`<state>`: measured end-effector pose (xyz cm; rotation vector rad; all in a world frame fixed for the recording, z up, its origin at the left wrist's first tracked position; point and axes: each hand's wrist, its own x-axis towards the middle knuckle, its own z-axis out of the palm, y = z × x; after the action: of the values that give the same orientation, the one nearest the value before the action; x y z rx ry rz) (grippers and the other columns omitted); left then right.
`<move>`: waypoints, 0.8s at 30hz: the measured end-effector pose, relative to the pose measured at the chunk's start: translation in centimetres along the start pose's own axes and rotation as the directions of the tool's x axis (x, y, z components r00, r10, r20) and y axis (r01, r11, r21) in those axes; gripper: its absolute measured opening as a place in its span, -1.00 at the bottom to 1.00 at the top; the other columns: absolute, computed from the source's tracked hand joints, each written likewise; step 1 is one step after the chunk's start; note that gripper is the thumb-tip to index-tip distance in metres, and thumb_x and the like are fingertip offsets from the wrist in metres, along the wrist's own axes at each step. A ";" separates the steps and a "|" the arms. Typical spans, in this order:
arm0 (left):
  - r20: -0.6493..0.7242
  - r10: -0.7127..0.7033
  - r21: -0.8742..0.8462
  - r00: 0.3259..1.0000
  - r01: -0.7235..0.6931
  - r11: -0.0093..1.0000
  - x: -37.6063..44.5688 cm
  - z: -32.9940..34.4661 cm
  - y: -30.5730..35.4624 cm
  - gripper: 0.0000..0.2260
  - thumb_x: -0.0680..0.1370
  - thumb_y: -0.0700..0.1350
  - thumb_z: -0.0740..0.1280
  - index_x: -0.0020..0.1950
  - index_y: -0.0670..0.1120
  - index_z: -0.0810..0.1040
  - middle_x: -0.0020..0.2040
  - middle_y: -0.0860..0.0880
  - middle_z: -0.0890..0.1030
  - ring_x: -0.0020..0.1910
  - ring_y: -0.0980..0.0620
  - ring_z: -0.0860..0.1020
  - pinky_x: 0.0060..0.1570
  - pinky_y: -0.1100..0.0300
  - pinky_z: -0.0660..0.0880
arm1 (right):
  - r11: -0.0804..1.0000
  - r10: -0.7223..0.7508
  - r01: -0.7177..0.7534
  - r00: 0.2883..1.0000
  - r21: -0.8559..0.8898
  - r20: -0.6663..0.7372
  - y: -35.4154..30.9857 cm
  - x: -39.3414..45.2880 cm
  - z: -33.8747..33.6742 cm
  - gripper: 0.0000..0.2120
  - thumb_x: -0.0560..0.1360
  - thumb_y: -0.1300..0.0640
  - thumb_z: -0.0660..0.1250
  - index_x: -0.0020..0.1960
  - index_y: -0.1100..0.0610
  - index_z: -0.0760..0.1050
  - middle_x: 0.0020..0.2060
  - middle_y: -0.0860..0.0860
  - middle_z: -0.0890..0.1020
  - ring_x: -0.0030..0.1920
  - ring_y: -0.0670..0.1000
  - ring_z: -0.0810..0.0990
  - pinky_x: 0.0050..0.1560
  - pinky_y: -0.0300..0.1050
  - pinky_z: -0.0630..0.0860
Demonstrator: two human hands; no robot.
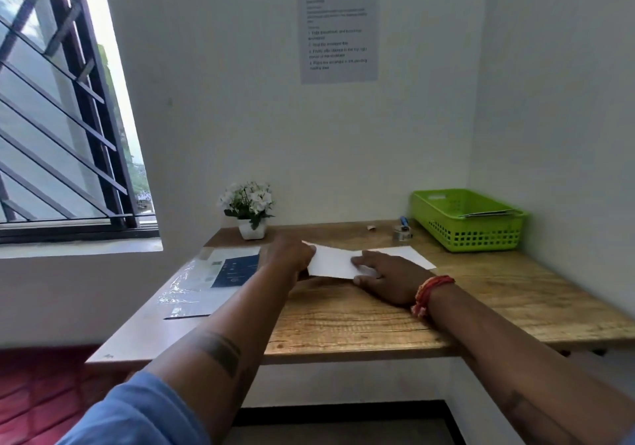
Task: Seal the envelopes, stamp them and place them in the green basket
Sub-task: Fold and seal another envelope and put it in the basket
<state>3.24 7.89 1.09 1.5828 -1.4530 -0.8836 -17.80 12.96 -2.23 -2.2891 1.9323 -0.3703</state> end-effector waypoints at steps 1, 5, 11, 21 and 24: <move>-0.038 0.071 0.197 0.997 -0.062 0.978 0.1 0.1 -0.4 -0.88 0.57 -0.07 0.41 -0.02 -0.12 0.60 0.02 -0.14 0.66 -0.01 -0.10 0.62 0.00 0.05 0.60 | 1.000 0.010 -0.010 1.000 0.003 0.028 0.0 0.1 0.1 -0.43 0.57 -0.31 0.14 0.54 -0.18 0.23 0.57 -0.11 0.20 0.54 0.01 0.22 0.51 -0.01 0.17; -0.054 0.352 0.590 0.934 -0.255 0.766 0.1 0.8 -1.6 -0.78 0.60 -0.16 0.30 0.21 -0.19 0.57 0.11 -0.18 0.64 0.09 -0.17 0.61 -0.06 0.12 0.47 | 1.000 0.020 -0.020 0.999 -0.016 0.031 -0.3 0.5 0.1 -0.42 0.55 -0.36 0.11 0.52 -0.20 0.27 0.54 -0.13 0.26 0.52 -0.01 0.25 0.51 0.04 0.19; 0.218 0.542 0.683 0.812 -0.523 0.510 0.0 4.2 -2.1 -0.68 0.65 0.01 0.21 0.38 -0.02 0.50 0.44 -0.12 0.42 0.42 -0.15 0.38 0.35 -0.06 0.39 | 0.999 0.021 -0.021 1.000 -0.040 -0.021 -0.9 1.2 0.7 -0.41 0.54 -0.31 0.13 0.49 -0.08 0.32 0.48 -0.05 0.39 0.44 0.05 0.38 0.43 0.06 0.30; 0.433 0.168 0.721 0.886 -0.452 0.525 1.2 6.3 -2.2 -0.46 0.67 0.18 -0.11 0.65 0.10 -0.01 0.65 -0.15 -0.04 0.63 -0.14 -0.07 0.58 -0.10 -0.07 | 0.981 0.082 -0.062 0.991 -0.184 0.108 0.0 2.5 1.2 -0.40 0.66 -0.17 -0.13 0.62 0.07 -0.01 0.61 0.00 0.04 0.59 0.01 0.01 0.55 0.15 -0.07; 0.430 0.112 0.742 0.896 -0.421 0.521 0.9 6.1 -2.0 -0.46 0.66 0.20 -0.14 0.65 0.14 -0.08 0.65 -0.13 -0.12 0.63 -0.16 -0.13 0.57 -0.12 -0.13 | 0.974 0.163 -0.138 0.978 -0.180 0.132 0.7 2.7 1.0 -0.37 0.65 -0.20 -0.15 0.63 0.07 -0.07 0.62 0.01 -0.04 0.60 0.01 -0.07 0.55 0.11 -0.09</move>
<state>-1.23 6.50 -3.39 1.7870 -2.5511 -0.2337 -17.83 10.16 -3.05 -2.1764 2.1175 -0.0204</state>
